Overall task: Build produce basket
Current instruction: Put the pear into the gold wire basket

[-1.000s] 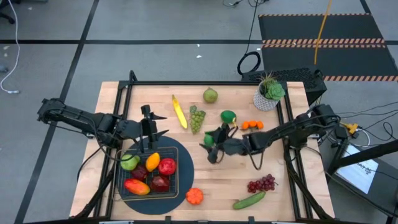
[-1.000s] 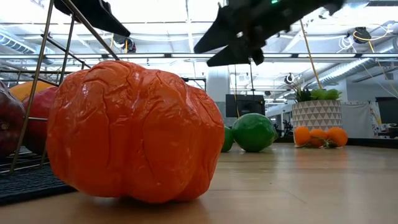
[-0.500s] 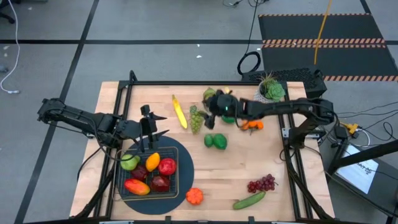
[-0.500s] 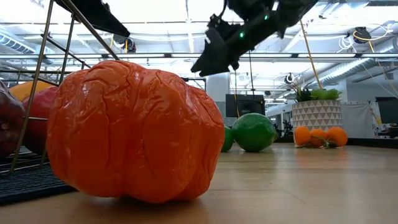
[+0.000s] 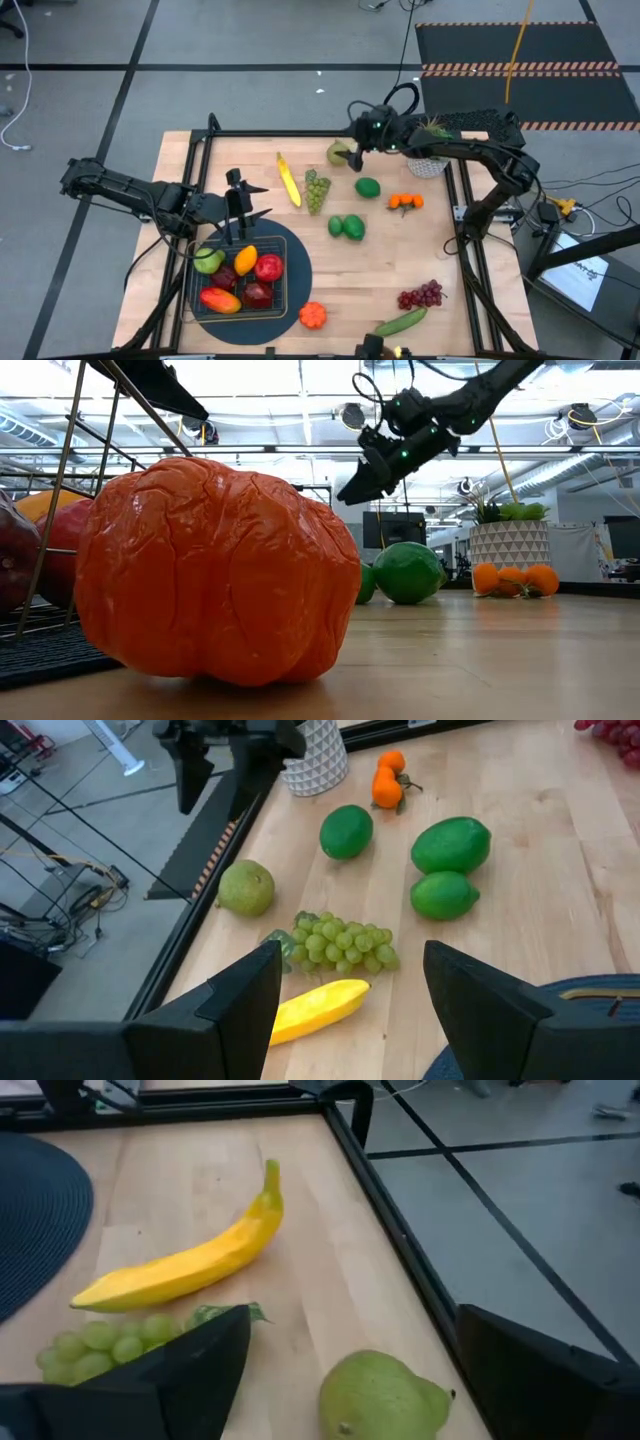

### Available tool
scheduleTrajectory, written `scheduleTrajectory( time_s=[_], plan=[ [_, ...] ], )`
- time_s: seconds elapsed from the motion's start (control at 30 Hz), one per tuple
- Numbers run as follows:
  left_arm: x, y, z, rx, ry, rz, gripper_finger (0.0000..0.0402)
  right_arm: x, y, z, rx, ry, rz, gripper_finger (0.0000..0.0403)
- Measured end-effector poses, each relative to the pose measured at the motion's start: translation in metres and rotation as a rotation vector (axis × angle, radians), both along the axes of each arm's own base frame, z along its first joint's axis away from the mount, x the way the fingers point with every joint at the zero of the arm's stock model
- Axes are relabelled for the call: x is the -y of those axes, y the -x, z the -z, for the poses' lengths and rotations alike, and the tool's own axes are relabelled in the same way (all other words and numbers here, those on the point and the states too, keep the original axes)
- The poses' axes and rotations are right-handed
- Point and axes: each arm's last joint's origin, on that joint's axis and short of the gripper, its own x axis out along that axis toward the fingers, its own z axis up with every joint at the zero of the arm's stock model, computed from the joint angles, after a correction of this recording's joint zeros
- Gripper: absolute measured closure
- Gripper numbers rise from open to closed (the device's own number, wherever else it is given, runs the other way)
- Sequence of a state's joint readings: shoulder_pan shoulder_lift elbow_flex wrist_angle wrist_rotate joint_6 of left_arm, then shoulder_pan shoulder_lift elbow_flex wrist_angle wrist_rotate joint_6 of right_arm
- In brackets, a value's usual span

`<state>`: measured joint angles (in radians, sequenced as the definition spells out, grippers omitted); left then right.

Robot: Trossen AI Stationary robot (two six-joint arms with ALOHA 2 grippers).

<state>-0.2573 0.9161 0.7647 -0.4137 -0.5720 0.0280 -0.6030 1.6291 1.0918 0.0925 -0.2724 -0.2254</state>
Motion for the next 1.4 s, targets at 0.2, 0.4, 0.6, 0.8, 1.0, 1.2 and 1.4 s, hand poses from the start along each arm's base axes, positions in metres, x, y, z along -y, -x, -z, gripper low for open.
scheduleTrajectory(
  time_s=[0.2,0.4,0.6,0.8,1.0,1.2,1.4],
  plan=[
    [0.000,0.000,0.000,-0.001,-0.003,0.001,0.0158,0.020,-0.004,0.031,-0.006,-0.067,-0.038,0.0053],
    [0.000,0.000,0.000,0.001,0.003,-0.002,0.0158,0.029,-0.013,0.053,-0.007,-0.077,-0.061,0.0053],
    [0.000,0.000,0.000,-0.001,0.004,-0.002,0.0158,0.043,-0.017,0.061,0.007,-0.137,-0.091,0.0053],
    [0.001,0.000,0.000,-0.004,0.021,0.022,0.0158,0.045,-0.020,0.080,-0.038,-0.145,-0.100,0.0053],
    [0.001,0.000,0.000,-0.004,0.022,0.022,0.0158,0.047,-0.020,0.088,-0.087,-0.127,-0.037,0.0054],
    [0.001,0.000,0.000,-0.008,0.012,0.028,0.0158,0.047,-0.019,0.088,-0.111,-0.098,-0.025,0.0076],
    [0.001,0.000,0.000,-0.009,0.007,0.032,0.0158,0.046,-0.018,0.091,-0.165,-0.093,0.022,0.0088]
  ],
)
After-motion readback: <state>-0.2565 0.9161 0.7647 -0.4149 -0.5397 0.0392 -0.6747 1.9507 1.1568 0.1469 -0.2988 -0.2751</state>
